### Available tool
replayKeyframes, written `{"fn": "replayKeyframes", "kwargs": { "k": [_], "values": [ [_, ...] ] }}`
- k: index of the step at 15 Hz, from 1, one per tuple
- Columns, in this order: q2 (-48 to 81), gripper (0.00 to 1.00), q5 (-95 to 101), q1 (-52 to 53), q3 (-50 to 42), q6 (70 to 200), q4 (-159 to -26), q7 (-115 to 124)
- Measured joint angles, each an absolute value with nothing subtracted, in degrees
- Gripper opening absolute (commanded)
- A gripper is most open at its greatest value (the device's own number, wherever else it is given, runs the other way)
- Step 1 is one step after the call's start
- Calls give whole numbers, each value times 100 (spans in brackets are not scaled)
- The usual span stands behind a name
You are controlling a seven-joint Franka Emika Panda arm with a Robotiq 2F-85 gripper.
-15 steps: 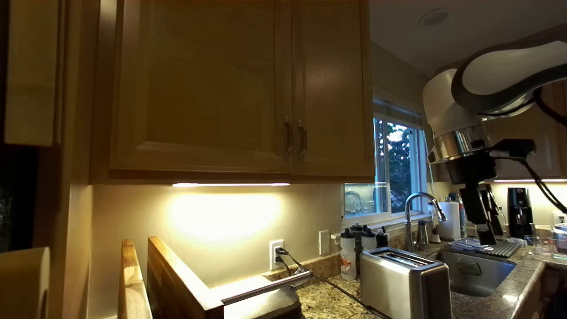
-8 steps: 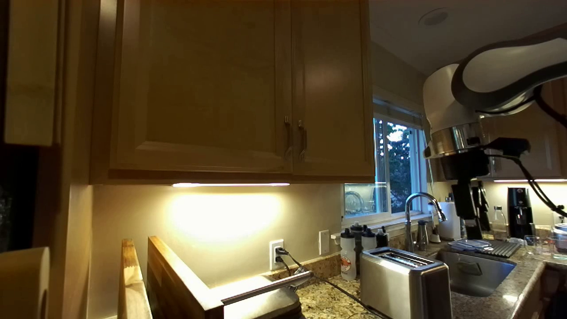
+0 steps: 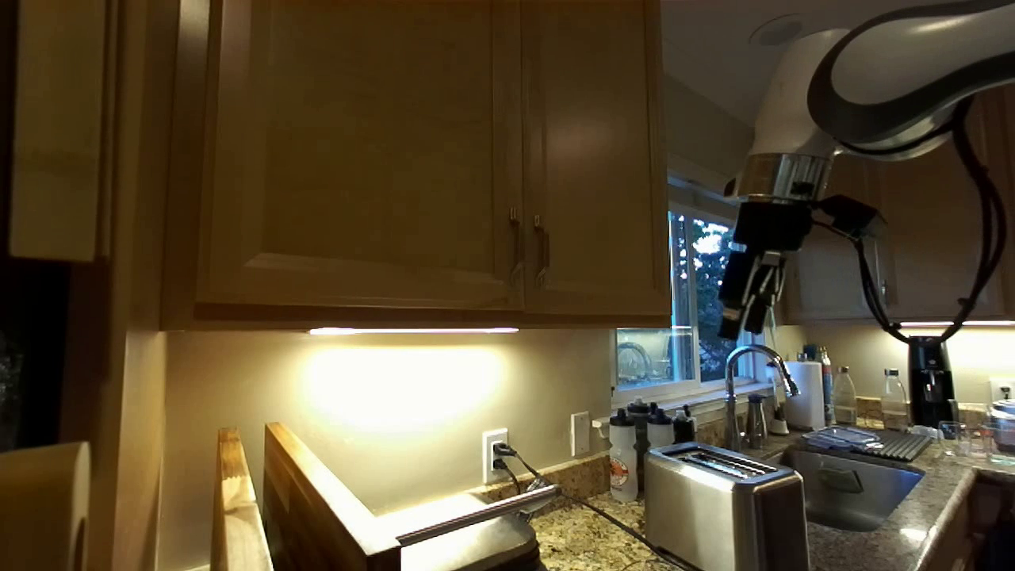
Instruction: Open the cabinet doors
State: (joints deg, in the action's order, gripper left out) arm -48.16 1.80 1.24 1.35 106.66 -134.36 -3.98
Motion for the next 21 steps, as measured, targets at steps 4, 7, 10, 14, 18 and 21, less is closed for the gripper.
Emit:
{"fn": "replayKeyframes", "kwargs": {
  "k": [4, 7, 10, 14, 18, 21],
  "values": [
    [-4571, 100, 1, 150, 230, 11946, -13262, -239],
    [-4355, 100, -1, 150, 318, 12395, -13205, -97],
    [-4305, 100, -1, 150, 323, 12416, -13173, -94],
    [-4297, 100, 3, 150, 326, 12416, -13167, -94],
    [-4219, 100, 27, 125, 469, 12632, -12997, 193],
    [-4062, 100, 45, 58, 628, 12735, -12739, 540]
  ]
}}
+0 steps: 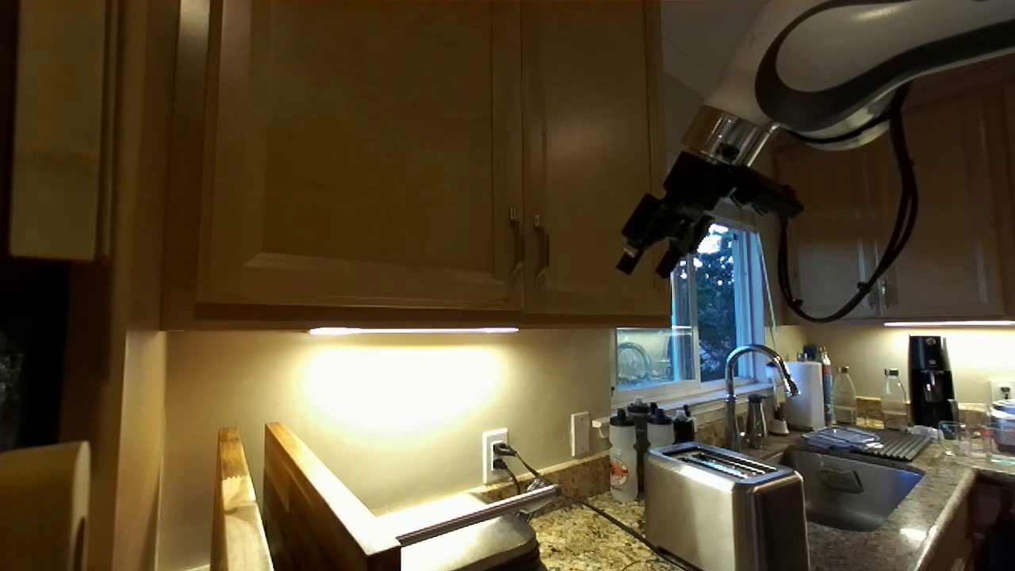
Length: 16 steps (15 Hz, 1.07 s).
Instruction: Open the cabinet doors
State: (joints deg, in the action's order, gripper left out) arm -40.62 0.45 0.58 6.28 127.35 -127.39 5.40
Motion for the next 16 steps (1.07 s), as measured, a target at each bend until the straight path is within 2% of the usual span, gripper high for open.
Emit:
{"fn": "replayKeyframes", "kwargs": {
  "k": [16],
  "values": [
    [-2392, 100, 436, -183, 1112, 13601, -11124, 1786]
  ]
}}
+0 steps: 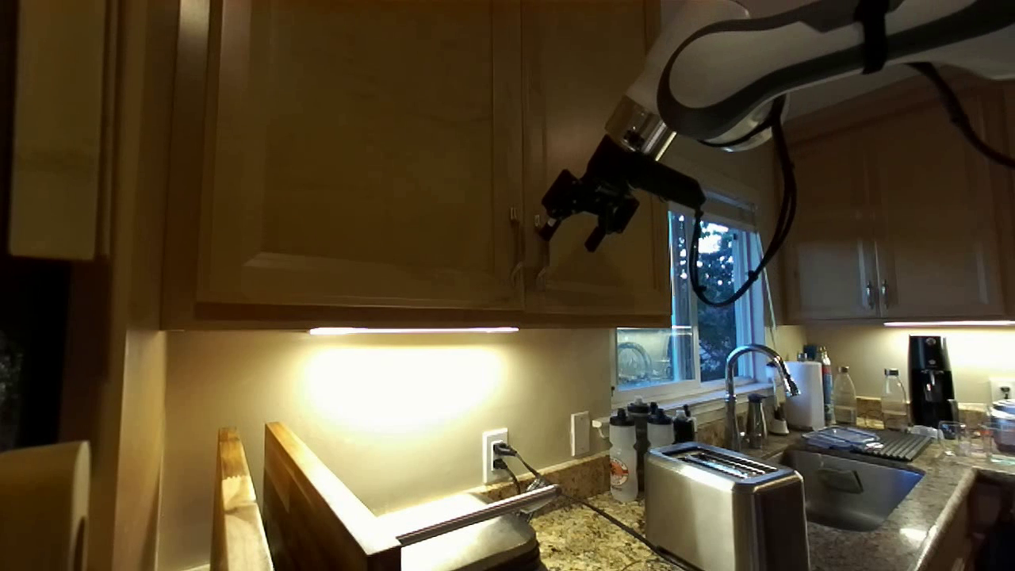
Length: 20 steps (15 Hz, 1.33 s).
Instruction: Open the cabinet doors
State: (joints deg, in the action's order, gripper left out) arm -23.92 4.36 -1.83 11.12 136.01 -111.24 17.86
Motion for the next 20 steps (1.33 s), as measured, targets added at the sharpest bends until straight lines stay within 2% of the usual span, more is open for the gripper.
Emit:
{"fn": "replayKeyframes", "kwargs": {
  "k": [5, 6, 7, 16, 18, 20],
  "values": [
    [-2133, 100, 588, -244, 1112, 13605, -10834, 1911],
    [-2079, 84, 589, -242, 1115, 13604, -10785, 1912],
    [-2017, 72, 589, -239, 1118, 13604, -10744, 1912],
    [-1594, 14, 832, -212, 1113, 13588, -10432, 1930],
    [-1594, 4, 832, -170, 1132, 13572, -10394, 1930],
    [-1599, 8, 843, -140, 1150, 13560, -10362, 1918]
  ]
}}
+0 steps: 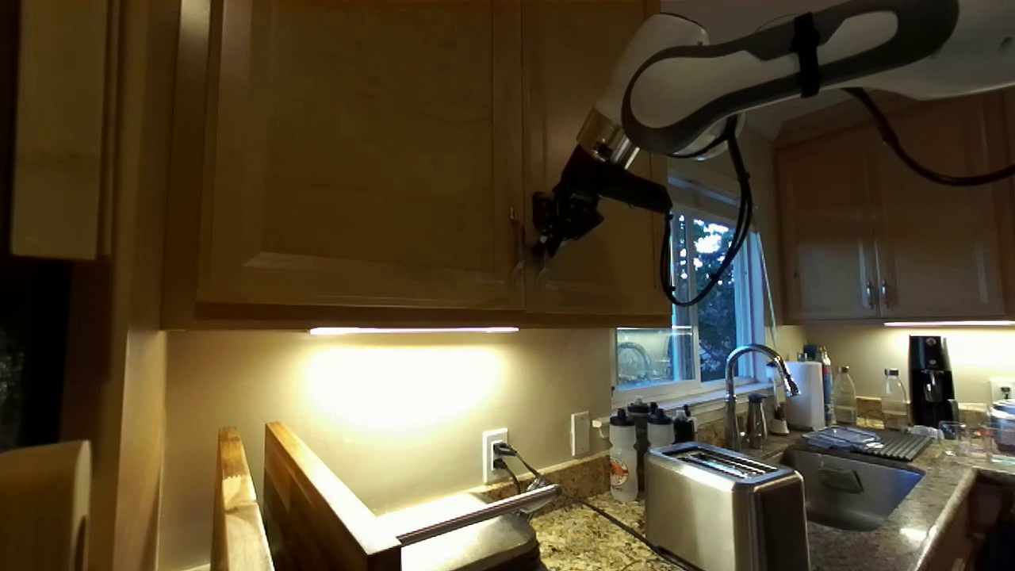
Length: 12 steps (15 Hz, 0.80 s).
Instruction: Open the cabinet doors
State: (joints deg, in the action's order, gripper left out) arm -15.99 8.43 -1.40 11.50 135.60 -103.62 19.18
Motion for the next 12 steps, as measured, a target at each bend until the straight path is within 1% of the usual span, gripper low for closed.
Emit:
{"fn": "replayKeyframes", "kwargs": {
  "k": [6, 12],
  "values": [
    [-1624, 8, 749, -49, 1056, 13390, -10325, 1384],
    [-2183, 8, 569, 111, 870, 12498, -10521, 1033]
  ]
}}
